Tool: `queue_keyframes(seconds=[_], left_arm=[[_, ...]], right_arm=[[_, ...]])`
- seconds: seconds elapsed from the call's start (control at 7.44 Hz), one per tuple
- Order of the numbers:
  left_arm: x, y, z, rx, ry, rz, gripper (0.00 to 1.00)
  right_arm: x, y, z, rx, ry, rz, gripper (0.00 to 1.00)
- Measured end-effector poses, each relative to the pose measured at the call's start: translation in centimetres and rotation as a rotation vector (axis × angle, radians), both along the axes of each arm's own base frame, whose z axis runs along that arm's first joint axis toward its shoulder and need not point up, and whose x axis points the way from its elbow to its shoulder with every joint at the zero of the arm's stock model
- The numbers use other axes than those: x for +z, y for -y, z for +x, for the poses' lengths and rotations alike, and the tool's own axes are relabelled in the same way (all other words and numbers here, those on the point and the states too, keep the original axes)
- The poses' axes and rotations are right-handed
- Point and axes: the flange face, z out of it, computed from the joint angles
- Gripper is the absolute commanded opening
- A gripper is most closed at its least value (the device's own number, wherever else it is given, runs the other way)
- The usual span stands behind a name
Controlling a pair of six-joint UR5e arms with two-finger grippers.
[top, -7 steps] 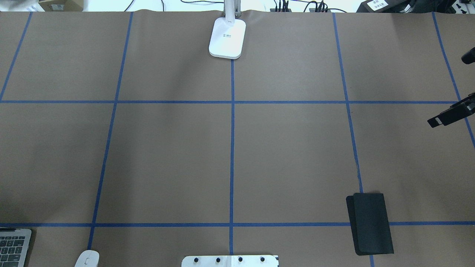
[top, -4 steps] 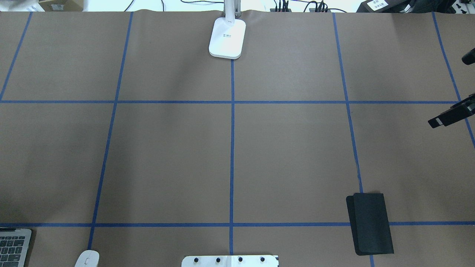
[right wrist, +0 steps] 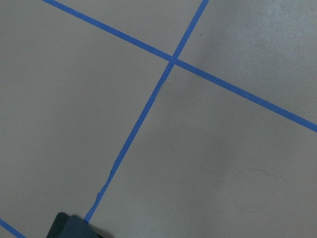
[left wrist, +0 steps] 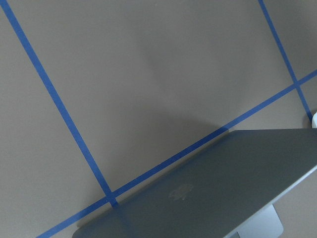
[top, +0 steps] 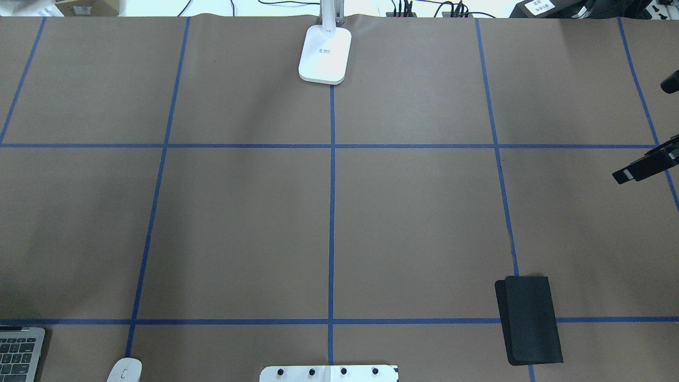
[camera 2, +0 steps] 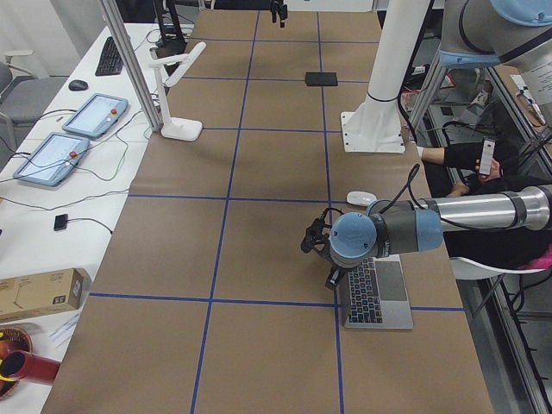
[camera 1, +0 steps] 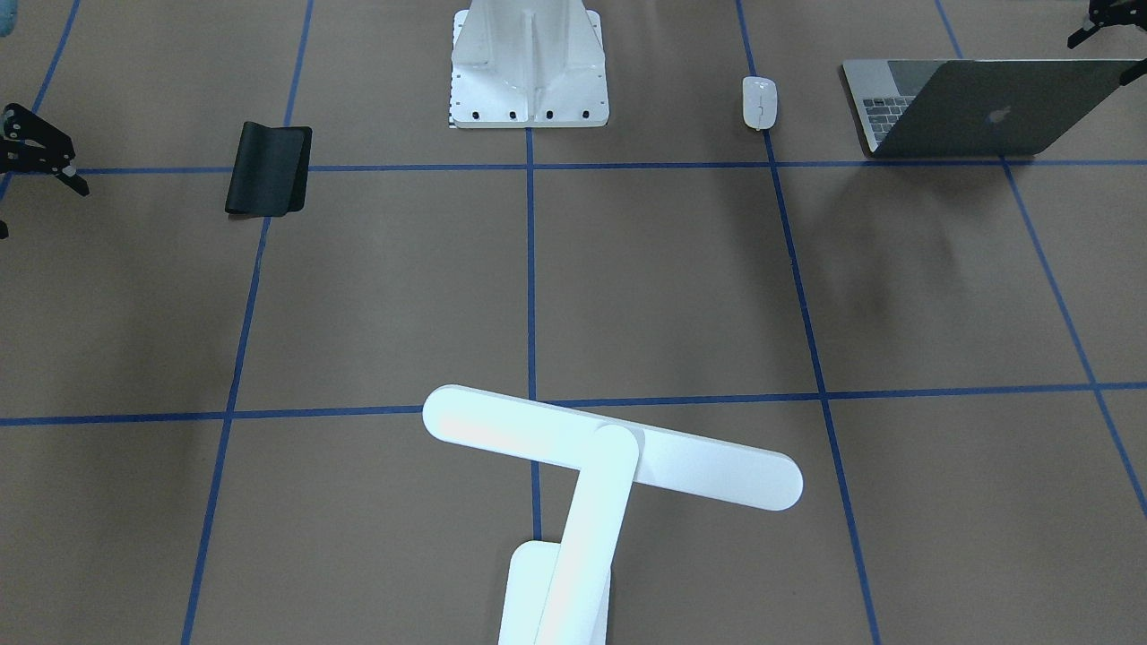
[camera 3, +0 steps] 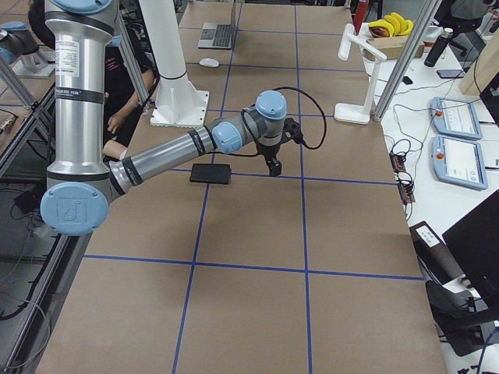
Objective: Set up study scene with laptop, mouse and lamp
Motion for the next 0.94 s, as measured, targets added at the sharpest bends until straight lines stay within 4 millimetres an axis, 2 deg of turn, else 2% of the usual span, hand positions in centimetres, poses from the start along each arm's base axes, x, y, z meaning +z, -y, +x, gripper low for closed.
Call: queue_keyframes(seconds=[0.4,0.94], left_arm=[[0.5,0.3,0.5,0.073,0.004,0.077,1.00],[-0.1,1.6,2.7,0.168,-0.001,0.114,1.00]], right_arm=[[-0.1,0.0,-0.1,-0.001,0.001,0.001,1.00],[0.0,0.0,0.0,0.001,-0.001,0.000,1.00]])
